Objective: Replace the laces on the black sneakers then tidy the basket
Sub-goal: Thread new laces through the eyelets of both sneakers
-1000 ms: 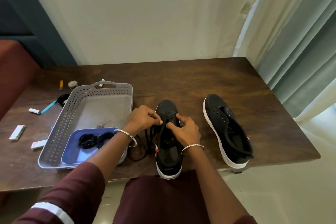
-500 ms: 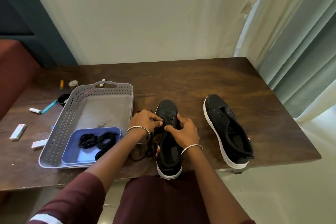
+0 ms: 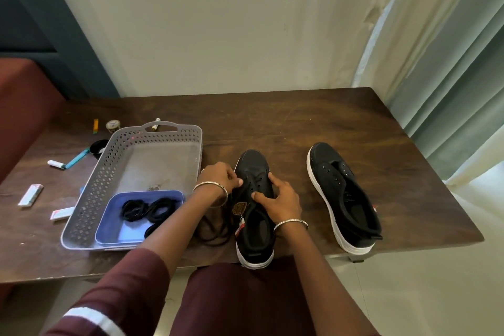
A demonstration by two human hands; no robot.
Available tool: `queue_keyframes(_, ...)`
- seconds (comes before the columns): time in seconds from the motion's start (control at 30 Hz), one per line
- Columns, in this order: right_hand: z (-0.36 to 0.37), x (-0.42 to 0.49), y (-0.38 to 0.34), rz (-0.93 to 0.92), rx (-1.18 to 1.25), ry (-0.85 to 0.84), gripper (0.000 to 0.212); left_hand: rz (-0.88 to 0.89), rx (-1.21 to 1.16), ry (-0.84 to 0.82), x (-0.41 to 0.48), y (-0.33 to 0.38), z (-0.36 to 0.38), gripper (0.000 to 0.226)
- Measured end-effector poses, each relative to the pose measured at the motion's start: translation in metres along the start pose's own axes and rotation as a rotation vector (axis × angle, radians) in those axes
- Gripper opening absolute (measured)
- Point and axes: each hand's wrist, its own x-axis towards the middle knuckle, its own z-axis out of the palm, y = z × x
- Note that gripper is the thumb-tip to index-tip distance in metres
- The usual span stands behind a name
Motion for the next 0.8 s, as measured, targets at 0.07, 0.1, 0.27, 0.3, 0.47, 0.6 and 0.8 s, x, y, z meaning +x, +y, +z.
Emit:
queue_keyframes(0.07, 0.000, 0.000, 0.001, -0.003, 0.010, 0.001, 0.078, -0.005, -0.046, -0.024, 0.004, -0.003, 0.006, 0.013)
queue_keyframes(0.1, 0.001, 0.001, 0.002, -0.006, 0.013, 0.002, 0.079, 0.006, -0.034, -0.021, 0.005, -0.004, 0.007, 0.014)
queue_keyframes(0.27, 0.001, 0.002, 0.004, -0.020, 0.002, 0.008, 0.078, 0.028, 0.025, -0.025, 0.001, -0.007, 0.006, 0.011)
queue_keyframes(0.3, 0.001, 0.003, 0.005, -0.028, -0.008, 0.007, 0.077, 0.015, -0.054, -0.022, 0.002, -0.007, 0.005, 0.012)
queue_keyframes(0.47, -0.003, 0.001, 0.001, -0.020, -0.087, -0.005, 0.074, -0.045, -0.725, -0.094, -0.016, 0.013, -0.026, 0.004)
queue_keyframes(0.6, 0.000, -0.018, -0.016, -0.246, -0.200, 0.235, 0.036, 0.028, -0.777, -0.172, -0.045, 0.030, -0.063, 0.018)
queue_keyframes(0.8, 0.018, -0.058, -0.056, -0.346, 0.610, -0.195, 0.027, 0.097, -0.760, -0.271, -0.083, 0.050, -0.084, 0.026)
